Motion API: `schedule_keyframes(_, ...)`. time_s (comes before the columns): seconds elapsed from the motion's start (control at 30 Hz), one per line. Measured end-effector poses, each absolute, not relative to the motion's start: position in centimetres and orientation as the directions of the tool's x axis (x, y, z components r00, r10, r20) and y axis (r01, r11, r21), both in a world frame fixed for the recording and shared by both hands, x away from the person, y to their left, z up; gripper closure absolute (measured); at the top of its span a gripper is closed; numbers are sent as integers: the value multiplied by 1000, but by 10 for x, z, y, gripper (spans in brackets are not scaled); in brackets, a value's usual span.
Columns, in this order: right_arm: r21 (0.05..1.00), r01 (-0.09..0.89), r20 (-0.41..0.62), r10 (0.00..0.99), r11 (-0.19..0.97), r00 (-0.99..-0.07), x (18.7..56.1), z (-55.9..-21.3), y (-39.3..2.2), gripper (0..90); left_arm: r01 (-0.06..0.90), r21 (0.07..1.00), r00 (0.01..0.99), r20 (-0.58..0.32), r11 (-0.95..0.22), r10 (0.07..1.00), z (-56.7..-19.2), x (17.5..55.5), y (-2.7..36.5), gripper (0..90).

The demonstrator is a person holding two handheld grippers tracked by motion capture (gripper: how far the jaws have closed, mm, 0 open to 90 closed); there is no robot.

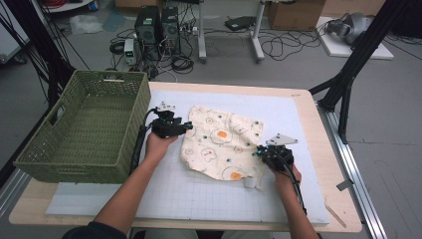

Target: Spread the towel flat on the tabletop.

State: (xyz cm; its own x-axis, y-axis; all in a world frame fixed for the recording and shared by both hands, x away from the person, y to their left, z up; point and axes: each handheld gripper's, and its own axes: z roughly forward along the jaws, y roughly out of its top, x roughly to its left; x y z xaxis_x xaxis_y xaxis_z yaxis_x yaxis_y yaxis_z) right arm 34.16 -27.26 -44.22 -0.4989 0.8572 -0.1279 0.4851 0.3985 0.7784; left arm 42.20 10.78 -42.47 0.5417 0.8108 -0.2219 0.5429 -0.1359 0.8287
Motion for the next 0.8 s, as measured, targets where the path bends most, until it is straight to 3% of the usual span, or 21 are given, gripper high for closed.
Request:
schedule_keyframes(0.1,775,505,-177,898,380,-403,343,-443,-281,840,561,813,552,-229,-154,802,-431,410,109,495)
schedule_keyframes(0.2,769,518,-184,905,376,-384,344,-444,-285,730,558,813,576,-237,-165,782,-435,396,112,504)
schedule_keyframes(0.43,806,493,-103,897,328,-429,337,-436,-289,528,569,793,648,-271,-216,712,-438,375,103,505)
schedule_keyframes(0.57,810,483,-84,881,332,-465,325,-429,-298,489,585,764,686,-289,-271,668,-446,366,89,490)
schedule_keyframes(0.63,807,494,-73,884,325,-462,321,-428,-303,481,568,759,704,-250,-317,664,-449,362,82,493)
schedule_keyframes(0.67,805,505,-52,885,312,-462,318,-429,-307,481,546,766,709,-208,-338,674,-449,360,81,528)
schedule_keyframes(0.73,800,515,-42,885,307,-463,314,-431,-310,478,526,766,710,-156,-370,686,-448,357,83,796)
schedule_keyframes(0.8,795,521,-40,884,311,-467,312,-433,-311,477,532,763,703,-156,-367,694,-448,354,89,859)
